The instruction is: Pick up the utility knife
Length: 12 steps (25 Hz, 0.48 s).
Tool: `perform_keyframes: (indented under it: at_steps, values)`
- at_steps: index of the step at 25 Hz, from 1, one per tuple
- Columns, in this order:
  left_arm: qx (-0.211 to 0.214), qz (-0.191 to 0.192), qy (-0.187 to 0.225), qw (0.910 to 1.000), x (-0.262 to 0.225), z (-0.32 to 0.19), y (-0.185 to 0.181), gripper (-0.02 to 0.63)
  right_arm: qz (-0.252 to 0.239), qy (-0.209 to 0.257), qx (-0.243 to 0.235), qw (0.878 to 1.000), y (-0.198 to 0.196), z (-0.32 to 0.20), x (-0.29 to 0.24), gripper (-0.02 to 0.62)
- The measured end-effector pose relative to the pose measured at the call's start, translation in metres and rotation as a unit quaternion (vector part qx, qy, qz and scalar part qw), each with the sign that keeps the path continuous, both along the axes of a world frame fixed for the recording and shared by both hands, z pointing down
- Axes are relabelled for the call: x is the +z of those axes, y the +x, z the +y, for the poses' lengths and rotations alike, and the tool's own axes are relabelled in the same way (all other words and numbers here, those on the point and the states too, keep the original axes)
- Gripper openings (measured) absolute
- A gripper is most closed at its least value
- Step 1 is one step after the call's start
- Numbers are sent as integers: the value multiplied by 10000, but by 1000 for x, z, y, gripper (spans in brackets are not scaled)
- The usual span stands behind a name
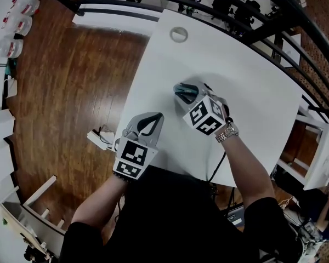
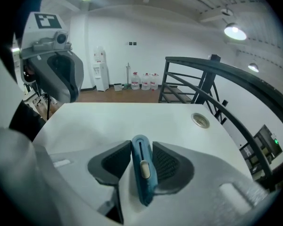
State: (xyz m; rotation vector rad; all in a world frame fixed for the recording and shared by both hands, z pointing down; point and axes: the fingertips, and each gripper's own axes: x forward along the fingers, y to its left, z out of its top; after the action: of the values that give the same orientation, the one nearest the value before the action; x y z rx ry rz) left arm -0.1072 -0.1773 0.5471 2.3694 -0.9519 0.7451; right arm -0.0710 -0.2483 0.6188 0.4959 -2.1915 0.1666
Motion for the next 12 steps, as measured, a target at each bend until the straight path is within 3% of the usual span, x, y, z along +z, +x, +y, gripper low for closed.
perform_keyframes:
  at_steps: [12]
  values:
    - [50, 42, 450, 9990, -37, 32, 29, 17, -814, 481, 875, 9917, 30, 43, -84, 123]
